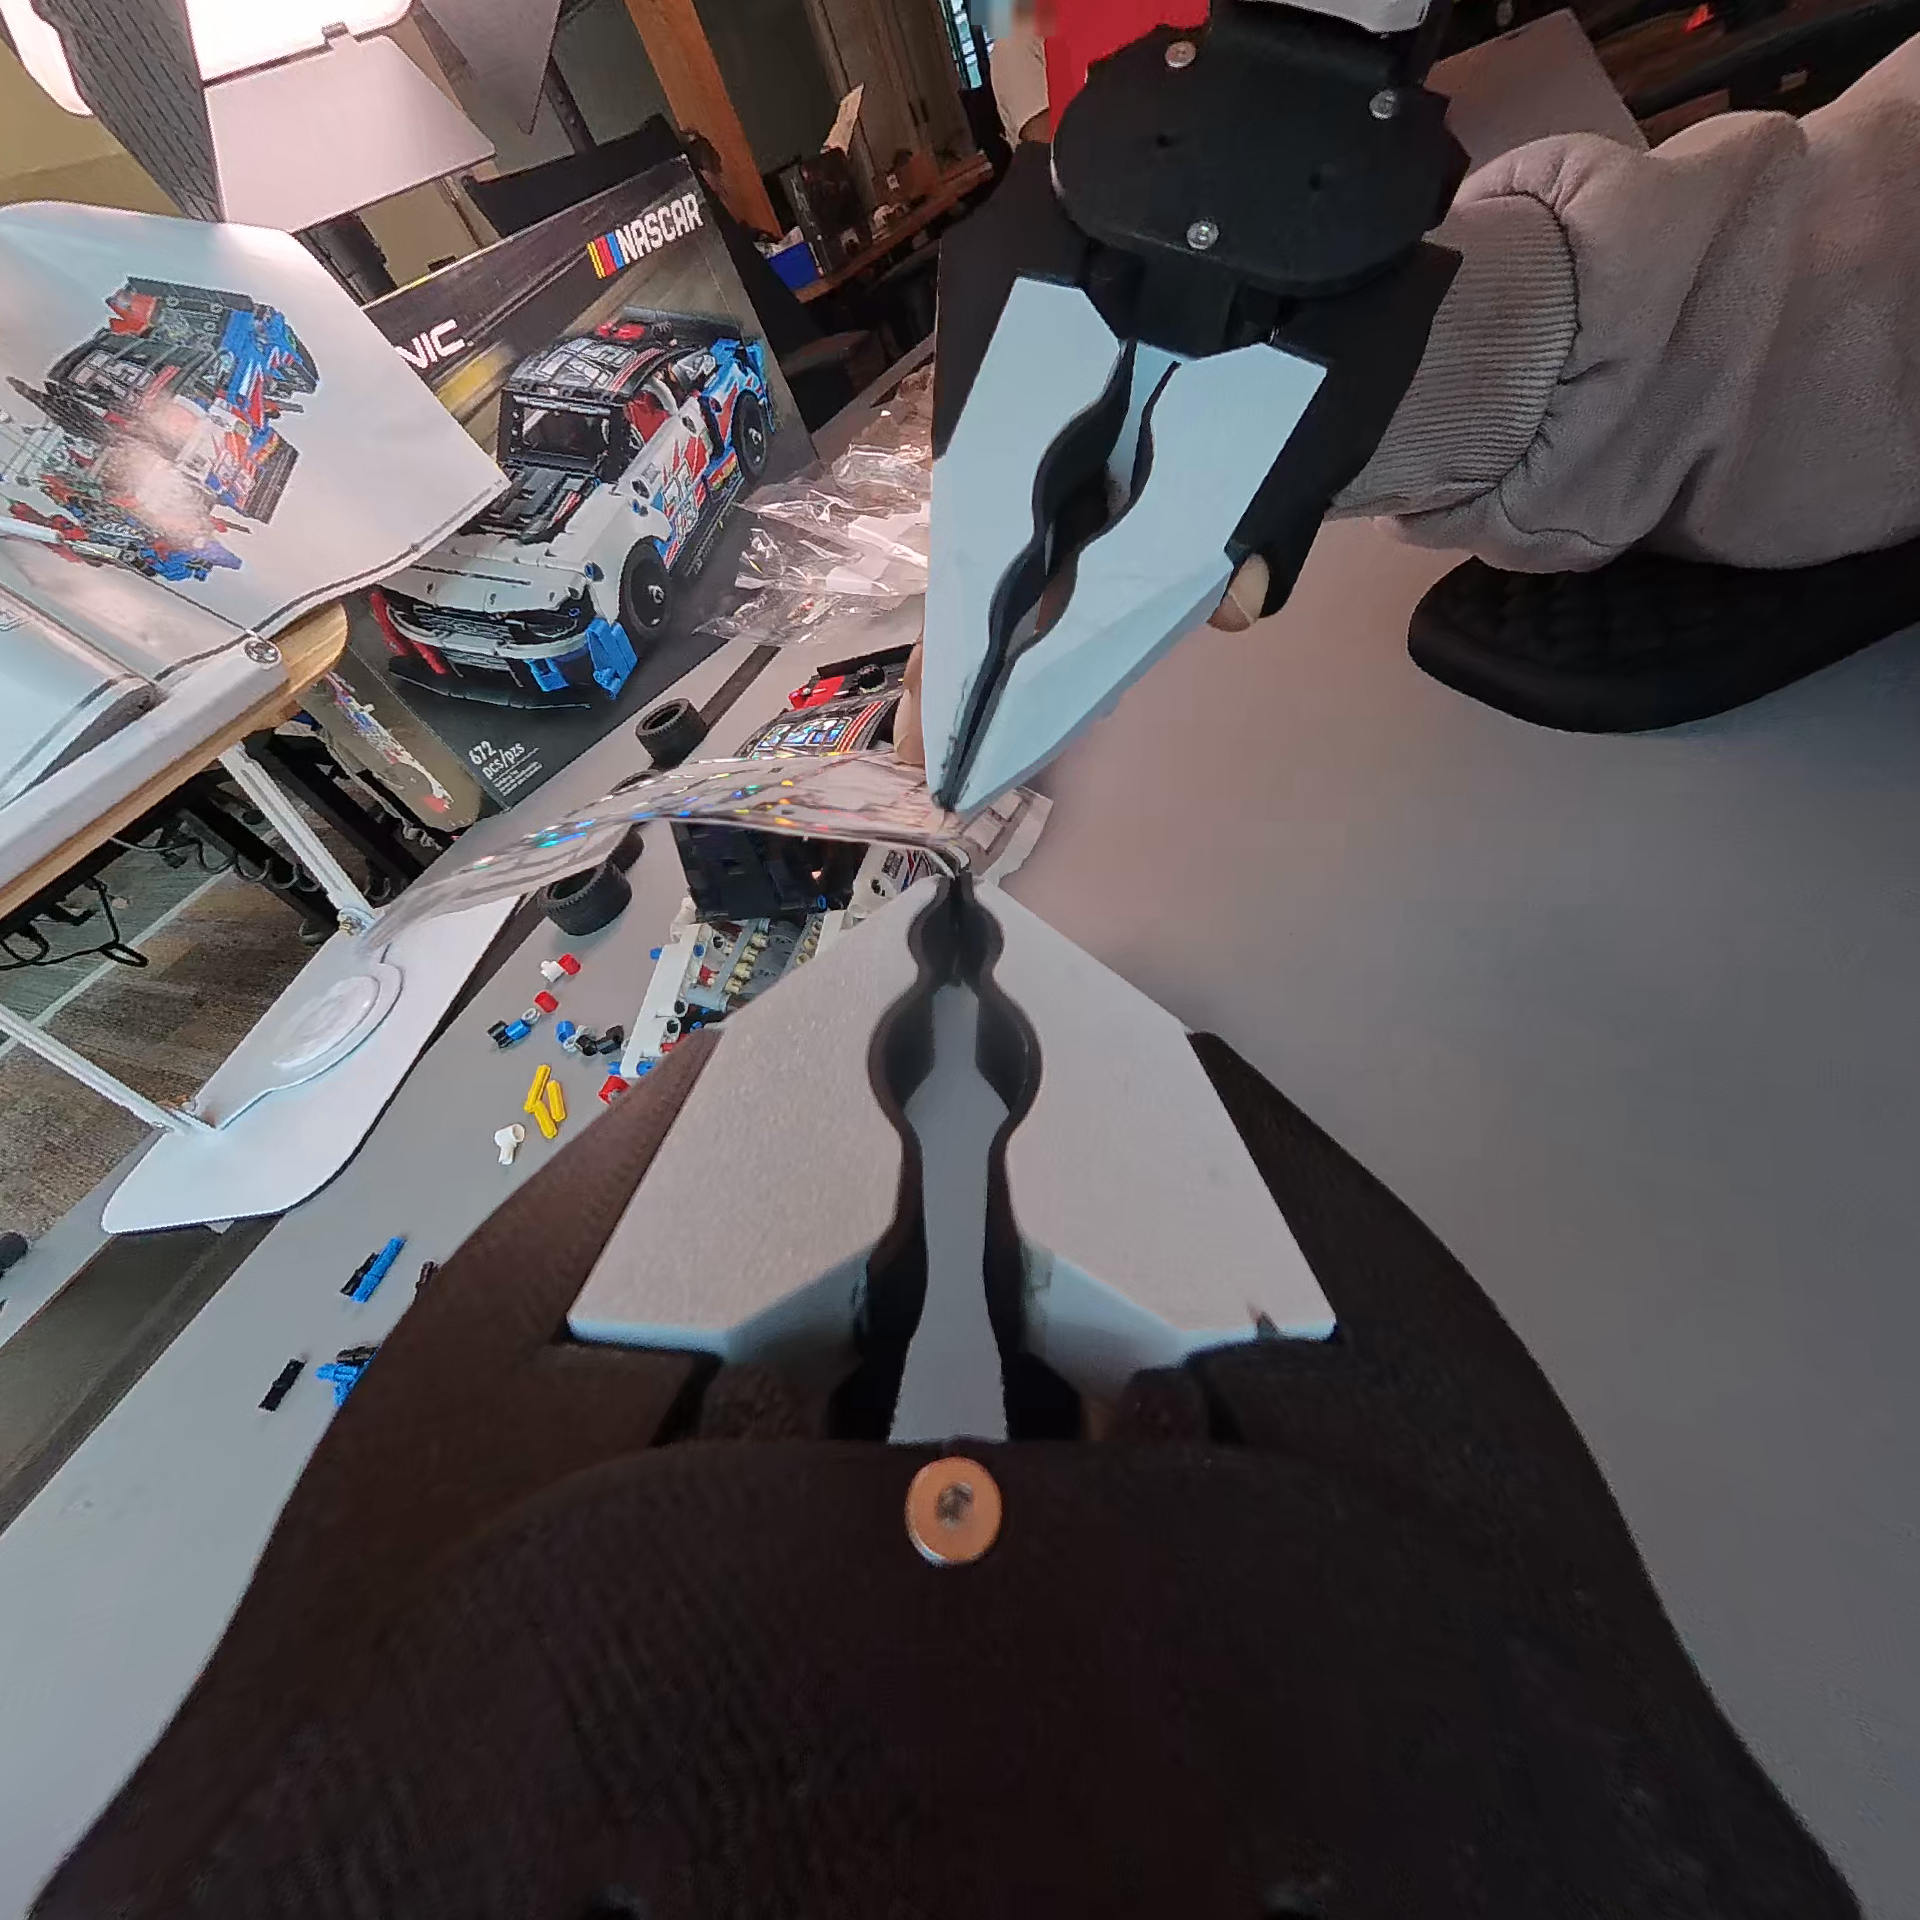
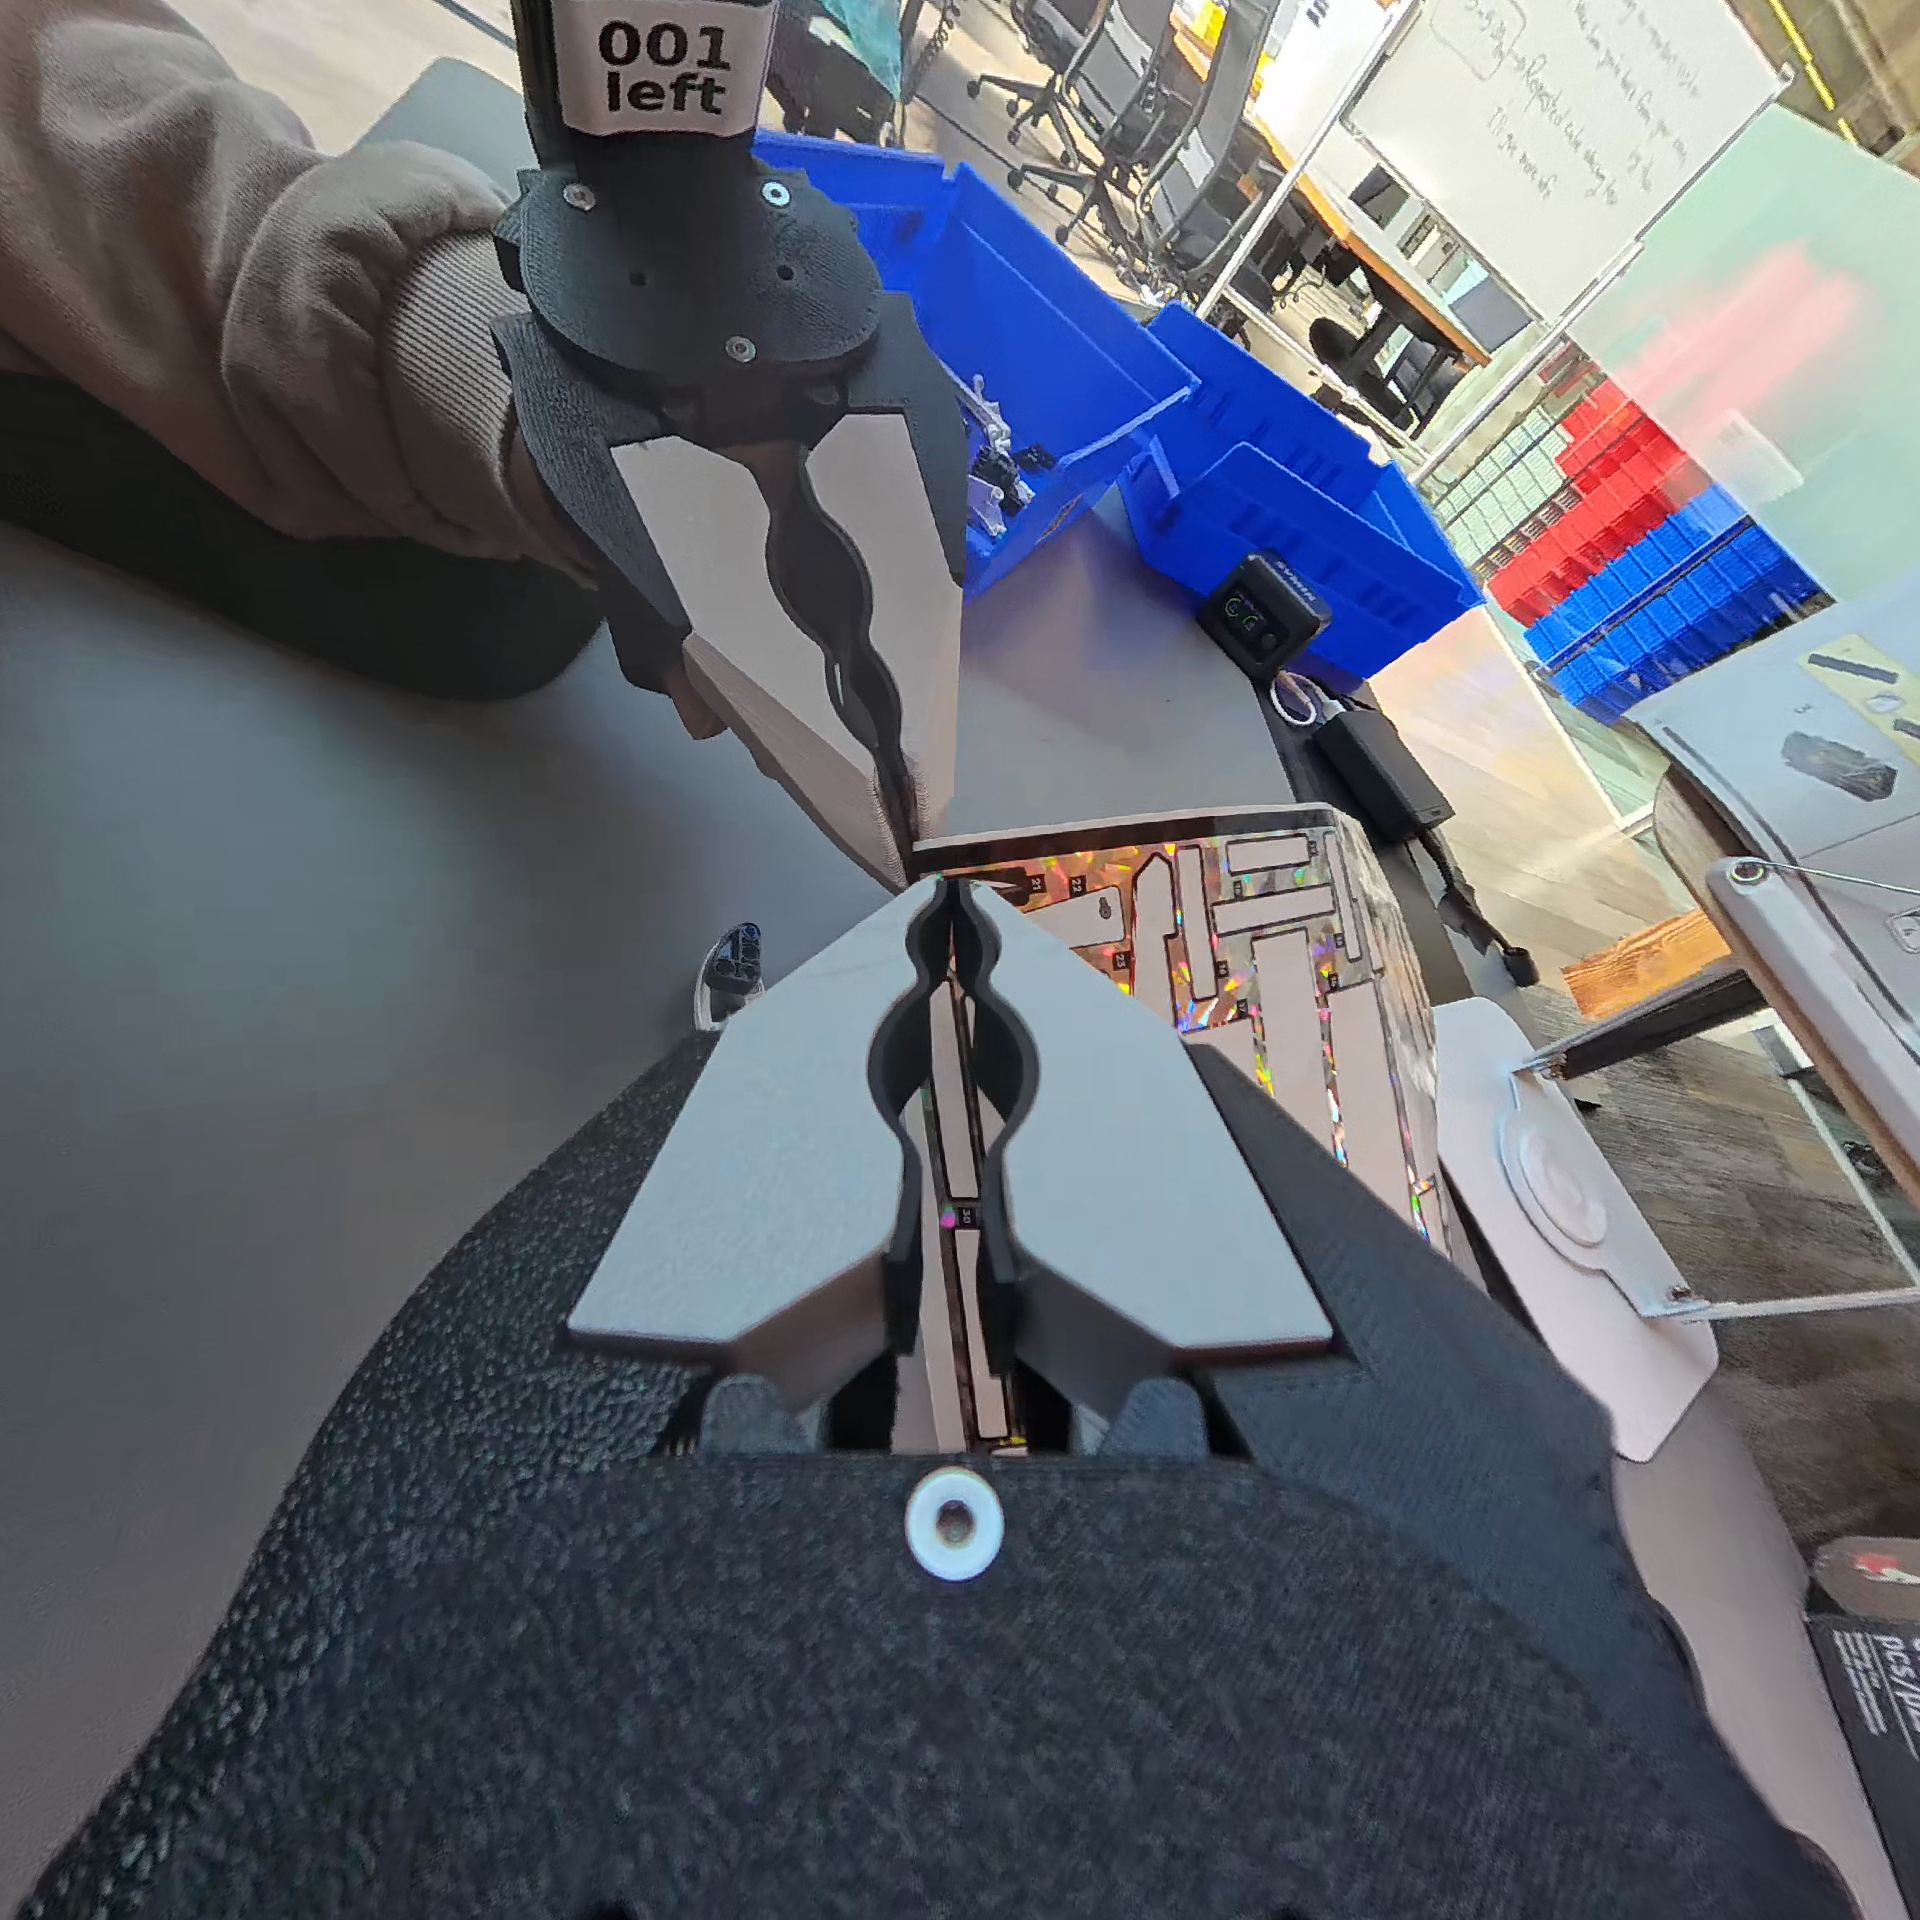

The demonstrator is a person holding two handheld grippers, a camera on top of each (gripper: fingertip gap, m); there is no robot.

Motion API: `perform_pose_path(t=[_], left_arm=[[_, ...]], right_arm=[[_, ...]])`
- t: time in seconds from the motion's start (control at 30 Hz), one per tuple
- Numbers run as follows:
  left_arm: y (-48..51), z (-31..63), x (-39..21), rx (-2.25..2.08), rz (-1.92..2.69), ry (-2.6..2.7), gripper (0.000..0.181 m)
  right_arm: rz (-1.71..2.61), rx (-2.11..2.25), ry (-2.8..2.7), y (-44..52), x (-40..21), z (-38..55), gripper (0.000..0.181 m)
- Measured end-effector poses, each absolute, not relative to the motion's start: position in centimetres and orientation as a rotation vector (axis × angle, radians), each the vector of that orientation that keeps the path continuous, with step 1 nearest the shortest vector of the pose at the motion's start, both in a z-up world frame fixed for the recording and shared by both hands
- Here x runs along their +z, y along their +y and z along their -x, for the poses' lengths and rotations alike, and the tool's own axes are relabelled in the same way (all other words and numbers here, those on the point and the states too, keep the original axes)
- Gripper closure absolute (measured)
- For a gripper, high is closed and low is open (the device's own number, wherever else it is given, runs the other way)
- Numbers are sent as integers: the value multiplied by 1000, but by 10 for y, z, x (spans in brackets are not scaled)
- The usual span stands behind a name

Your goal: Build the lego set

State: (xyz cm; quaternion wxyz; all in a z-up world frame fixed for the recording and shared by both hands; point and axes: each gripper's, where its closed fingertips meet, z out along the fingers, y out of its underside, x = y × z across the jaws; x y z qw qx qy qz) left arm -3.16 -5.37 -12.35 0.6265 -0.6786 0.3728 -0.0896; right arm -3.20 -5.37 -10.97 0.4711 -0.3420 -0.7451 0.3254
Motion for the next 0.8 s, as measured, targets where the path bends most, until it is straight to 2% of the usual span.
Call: perform_pose_path(t=[0.2,0.4,0.6,0.8], left_arm=[[-47,50,-115,-186,1574,796,181],[-25,129,-63,-101,1652,616,181],[13,250,-24,-169,1714,442,181],[40,285,44,-202,1587,436,181]], right_arm=[[883,973,-1708,-43,-83,22,181],[891,1050,-1494,-20,-38,-7,181],[961,1061,-1412,-3,-51,-30,181],[998,1089,-1403,2,-62,-33,181]])
